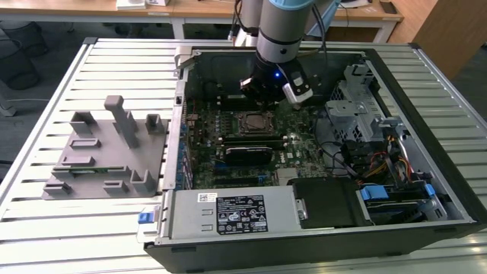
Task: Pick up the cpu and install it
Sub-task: 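Install the second cpu locking lever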
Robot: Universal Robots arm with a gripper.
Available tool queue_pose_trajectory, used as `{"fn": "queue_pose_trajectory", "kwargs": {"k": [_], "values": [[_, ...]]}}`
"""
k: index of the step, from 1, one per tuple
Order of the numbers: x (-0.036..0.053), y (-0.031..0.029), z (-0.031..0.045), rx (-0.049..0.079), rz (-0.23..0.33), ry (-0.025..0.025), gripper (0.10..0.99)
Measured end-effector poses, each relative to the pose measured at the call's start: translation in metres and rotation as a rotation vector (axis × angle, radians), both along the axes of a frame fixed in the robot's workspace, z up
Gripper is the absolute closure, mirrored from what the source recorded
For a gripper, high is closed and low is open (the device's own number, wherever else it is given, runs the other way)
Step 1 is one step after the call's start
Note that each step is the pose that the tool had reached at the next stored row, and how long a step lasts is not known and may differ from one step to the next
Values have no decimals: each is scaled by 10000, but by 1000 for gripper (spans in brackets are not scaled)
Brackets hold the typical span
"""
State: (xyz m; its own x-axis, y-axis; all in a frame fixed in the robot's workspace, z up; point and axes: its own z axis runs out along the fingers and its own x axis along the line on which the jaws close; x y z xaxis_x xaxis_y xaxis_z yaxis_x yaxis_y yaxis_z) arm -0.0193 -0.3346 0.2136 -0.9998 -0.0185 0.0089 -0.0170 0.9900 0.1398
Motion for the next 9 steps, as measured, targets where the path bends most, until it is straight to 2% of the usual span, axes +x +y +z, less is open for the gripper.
{"fn": "queue_pose_trajectory", "kwargs": {"k": [2, 5, 9], "values": [[0, 0, 28, 0, 0, 0, 980], [0, -12, 29, 1, 2, 1, 980], [0, -88, 29, -1, 1, 0, 980]]}}
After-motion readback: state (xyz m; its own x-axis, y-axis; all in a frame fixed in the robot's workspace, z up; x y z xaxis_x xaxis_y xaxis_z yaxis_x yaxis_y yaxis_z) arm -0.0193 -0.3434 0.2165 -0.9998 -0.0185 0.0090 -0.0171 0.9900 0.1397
